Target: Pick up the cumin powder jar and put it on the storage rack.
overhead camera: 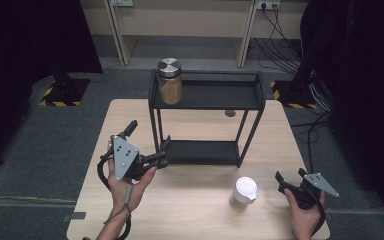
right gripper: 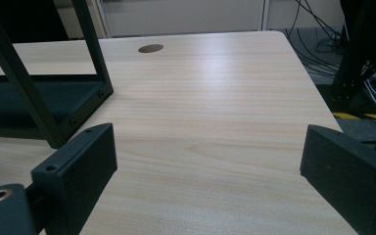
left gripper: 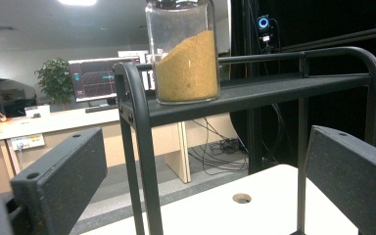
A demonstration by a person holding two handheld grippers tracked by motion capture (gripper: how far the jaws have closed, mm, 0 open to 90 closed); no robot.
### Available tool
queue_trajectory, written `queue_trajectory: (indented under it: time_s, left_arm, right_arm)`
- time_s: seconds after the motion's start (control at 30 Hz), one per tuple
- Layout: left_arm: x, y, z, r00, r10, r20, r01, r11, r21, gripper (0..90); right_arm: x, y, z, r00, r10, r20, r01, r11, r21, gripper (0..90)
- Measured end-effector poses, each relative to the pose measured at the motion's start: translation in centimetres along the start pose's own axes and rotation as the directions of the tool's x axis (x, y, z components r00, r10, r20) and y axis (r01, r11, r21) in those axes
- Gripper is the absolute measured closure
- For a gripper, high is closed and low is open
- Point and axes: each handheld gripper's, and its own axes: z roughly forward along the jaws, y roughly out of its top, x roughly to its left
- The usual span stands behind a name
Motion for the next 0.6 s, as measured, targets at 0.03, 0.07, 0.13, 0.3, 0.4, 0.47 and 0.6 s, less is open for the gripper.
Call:
queue_trajectory:
  time_s: [0.03,0.07,0.13,0.3,0.4,0.47,0.6]
  left_arm:
    - [0.0,-0.1,0.0,1.0,-0.001,-0.001,0.001,1.0,0.001,1.4]
    - [0.0,-0.1,-0.1,1.0,-0.002,0.0,0.002,1.0,0.001,1.4]
    - [-0.1,-0.4,-0.2,1.0,-0.001,0.001,0.001,1.0,0.006,1.4]
    - [-0.2,-1.0,-0.2,1.0,0.004,-0.004,-0.004,0.9997,0.026,1.4]
    - [-0.1,-1.4,-0.2,1.0,-0.001,-0.008,0.001,0.9992,0.039,1.4]
    - [0.0,-1.7,-0.3,1.0,-0.001,-0.008,0.001,0.9989,0.048,1.4]
    - [0.0,-2.4,-0.5,1.0,-0.002,-0.003,0.003,0.998,0.064,1.4]
  right_arm:
    - [0.0,0.0,0.0,1.0,0.001,0.0,-0.001,1.0,0.0,6.8]
    - [0.0,0.0,0.0,1.0,0.0,0.0,0.0,1.0,0.0,6.8]
    - [0.0,0.0,0.0,1.0,-0.002,0.001,0.002,1.0,0.001,6.8]
    - [0.0,0.0,0.0,1.0,-0.001,0.0,0.001,1.0,0.0,6.8]
    - [0.0,0.0,0.0,1.0,-0.002,0.0,0.002,1.0,0.0,6.8]
    - [0.0,0.0,0.0,1.0,-0.001,0.0,0.001,1.0,0.001,6.9]
    - [0.1,0.0,0.0,1.0,-0.003,0.001,0.003,1.0,0.002,6.9]
